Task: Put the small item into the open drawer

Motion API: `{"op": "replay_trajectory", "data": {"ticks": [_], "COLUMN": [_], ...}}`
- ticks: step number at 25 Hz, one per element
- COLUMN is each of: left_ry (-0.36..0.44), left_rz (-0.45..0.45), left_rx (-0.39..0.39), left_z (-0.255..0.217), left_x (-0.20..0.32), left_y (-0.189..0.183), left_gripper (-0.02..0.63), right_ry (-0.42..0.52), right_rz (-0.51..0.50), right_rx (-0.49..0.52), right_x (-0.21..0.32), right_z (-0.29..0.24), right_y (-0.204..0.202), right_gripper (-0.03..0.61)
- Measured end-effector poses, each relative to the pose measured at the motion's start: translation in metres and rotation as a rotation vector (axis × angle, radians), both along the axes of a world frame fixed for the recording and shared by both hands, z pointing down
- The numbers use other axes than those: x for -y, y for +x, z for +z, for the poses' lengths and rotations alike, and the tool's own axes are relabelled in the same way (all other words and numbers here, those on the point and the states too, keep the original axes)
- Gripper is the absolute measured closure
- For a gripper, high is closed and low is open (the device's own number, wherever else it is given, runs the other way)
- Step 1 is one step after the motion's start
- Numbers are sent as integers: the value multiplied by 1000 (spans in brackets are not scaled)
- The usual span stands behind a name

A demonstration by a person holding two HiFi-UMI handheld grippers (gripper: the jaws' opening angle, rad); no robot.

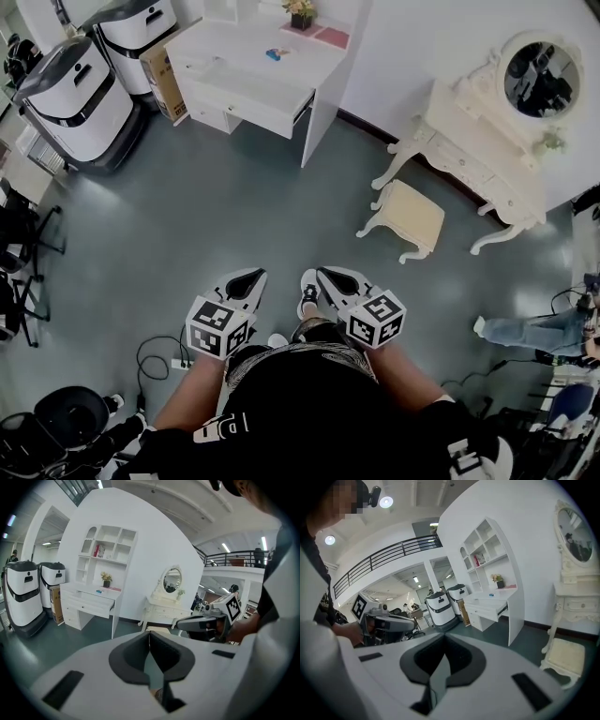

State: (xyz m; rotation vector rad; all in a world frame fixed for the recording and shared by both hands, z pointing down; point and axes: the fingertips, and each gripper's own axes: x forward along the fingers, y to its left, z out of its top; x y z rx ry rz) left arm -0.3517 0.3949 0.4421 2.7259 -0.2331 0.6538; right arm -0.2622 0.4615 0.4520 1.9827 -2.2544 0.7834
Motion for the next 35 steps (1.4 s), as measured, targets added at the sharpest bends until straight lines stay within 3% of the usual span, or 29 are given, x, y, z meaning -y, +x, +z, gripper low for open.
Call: {"op": "replay_trajectory", "data": {"ticks": [4,12,24,30,35], "left_ry": [6,75,89,1,-11], "left_rz": [-10,7,-28,-64,-79], "left_rx": [21,-11,40,34,53], "left_z": [2,-25,-10,-3,3], "left_x": [28,94,160,179,193], "left_y": [22,117,232,265,274], "left_gripper": [598,598,598,598,598], "right_ry": [27,57,51,47,17], "right_rz": [-18,-41,-108,-117,-128], "right_rx": [4,-76,-49,-17,-3], "right_x": [38,106,174,193,207], "right_z": [-5,-21,-12,-5,5], "right_y": [22,107,213,246,258], "right_gripper": [569,569,569,569,569]}}
